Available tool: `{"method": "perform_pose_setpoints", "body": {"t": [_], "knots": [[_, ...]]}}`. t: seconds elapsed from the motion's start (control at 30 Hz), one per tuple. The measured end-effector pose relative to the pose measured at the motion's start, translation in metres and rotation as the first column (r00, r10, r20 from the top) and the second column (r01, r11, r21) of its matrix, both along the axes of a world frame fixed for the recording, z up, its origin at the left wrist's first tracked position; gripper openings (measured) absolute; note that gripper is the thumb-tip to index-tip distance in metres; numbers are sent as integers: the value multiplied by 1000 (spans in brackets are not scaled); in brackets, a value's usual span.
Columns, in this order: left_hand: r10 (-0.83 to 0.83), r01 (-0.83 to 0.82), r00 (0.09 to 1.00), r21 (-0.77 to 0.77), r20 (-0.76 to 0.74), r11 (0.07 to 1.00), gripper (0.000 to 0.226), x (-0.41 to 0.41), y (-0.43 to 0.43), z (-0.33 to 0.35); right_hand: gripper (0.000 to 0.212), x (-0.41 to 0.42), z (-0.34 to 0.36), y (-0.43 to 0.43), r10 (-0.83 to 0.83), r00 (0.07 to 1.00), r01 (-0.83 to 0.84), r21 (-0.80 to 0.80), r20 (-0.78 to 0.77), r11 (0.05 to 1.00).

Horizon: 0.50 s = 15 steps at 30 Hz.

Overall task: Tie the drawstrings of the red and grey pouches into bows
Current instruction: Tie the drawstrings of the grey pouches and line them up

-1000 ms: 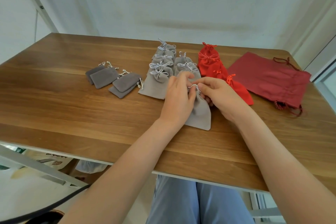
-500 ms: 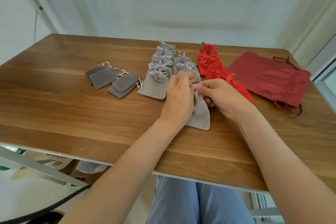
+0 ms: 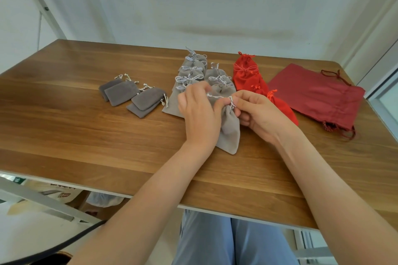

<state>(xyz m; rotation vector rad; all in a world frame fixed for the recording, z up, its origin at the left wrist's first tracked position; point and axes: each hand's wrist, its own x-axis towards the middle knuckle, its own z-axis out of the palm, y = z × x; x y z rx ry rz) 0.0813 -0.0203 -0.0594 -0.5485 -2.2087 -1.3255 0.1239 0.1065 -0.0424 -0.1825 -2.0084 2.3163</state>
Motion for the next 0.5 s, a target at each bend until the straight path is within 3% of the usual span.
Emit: {"method": "perform_pose_setpoints", "body": {"t": [0.13,0.5], "knots": [[119,-132,985,-100,-123,986,22,-1,1,-6,13,0,-1,-2,5,1000,-5,-20,-19,1000],[30,-98,958,-224,-286,970,25,-6,6,-12,15,0,-2,-3,2,1000,-3,-34,-15,999]]}}
